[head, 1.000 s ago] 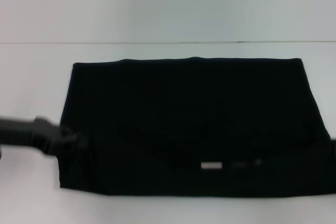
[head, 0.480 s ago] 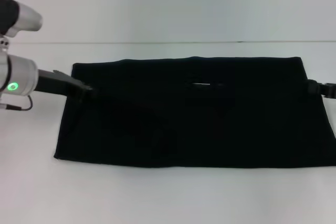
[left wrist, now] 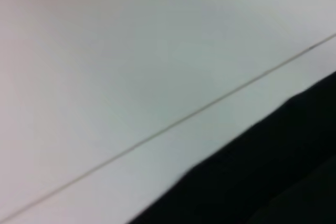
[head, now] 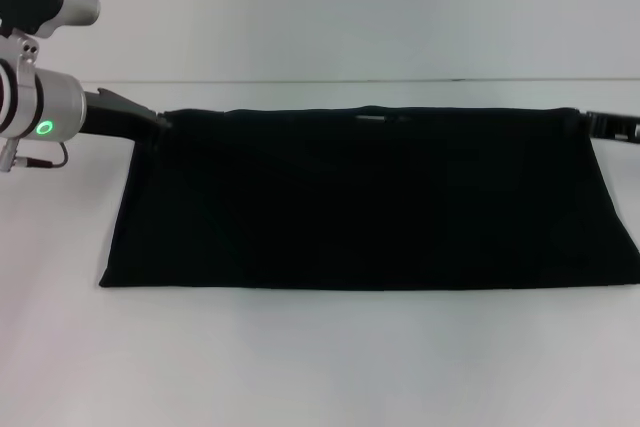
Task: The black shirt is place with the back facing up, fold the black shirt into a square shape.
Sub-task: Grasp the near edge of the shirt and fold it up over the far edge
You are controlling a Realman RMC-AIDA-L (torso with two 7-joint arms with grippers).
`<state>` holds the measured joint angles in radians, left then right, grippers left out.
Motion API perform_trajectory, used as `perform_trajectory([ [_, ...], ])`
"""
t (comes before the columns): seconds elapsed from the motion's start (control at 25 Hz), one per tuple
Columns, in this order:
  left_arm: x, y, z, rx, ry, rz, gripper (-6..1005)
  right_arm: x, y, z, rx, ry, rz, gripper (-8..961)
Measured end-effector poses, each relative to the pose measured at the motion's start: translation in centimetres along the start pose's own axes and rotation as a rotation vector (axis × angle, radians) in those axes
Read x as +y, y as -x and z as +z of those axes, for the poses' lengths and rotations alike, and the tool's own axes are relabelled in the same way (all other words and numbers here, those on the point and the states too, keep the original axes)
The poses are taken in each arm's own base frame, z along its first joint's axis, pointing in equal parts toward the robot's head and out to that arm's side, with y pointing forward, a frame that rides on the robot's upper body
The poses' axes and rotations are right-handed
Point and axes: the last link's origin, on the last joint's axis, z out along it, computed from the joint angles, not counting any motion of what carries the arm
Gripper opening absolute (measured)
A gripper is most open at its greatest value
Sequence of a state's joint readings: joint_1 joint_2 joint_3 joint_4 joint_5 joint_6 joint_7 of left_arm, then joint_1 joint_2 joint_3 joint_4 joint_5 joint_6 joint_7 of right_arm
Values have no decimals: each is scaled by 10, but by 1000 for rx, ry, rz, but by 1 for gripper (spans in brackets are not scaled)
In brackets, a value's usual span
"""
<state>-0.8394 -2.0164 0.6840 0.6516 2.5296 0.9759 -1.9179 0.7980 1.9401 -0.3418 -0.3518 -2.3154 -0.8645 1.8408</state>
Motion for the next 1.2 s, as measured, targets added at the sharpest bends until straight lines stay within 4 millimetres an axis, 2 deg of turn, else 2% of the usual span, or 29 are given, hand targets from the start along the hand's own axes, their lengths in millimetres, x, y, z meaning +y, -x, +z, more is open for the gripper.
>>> perform_trajectory([
  [0.48,-9,-16,0,32,-69,18,30,11,48,12,-67,-59,-59,27],
  [0.68,-11,-17,1,41,-91,15,58,12,52,17,-67,-95,-87,27],
  [1.2,-6,-18,9,42,-94,5,132,13,46,21,-58,-119,-93,87],
])
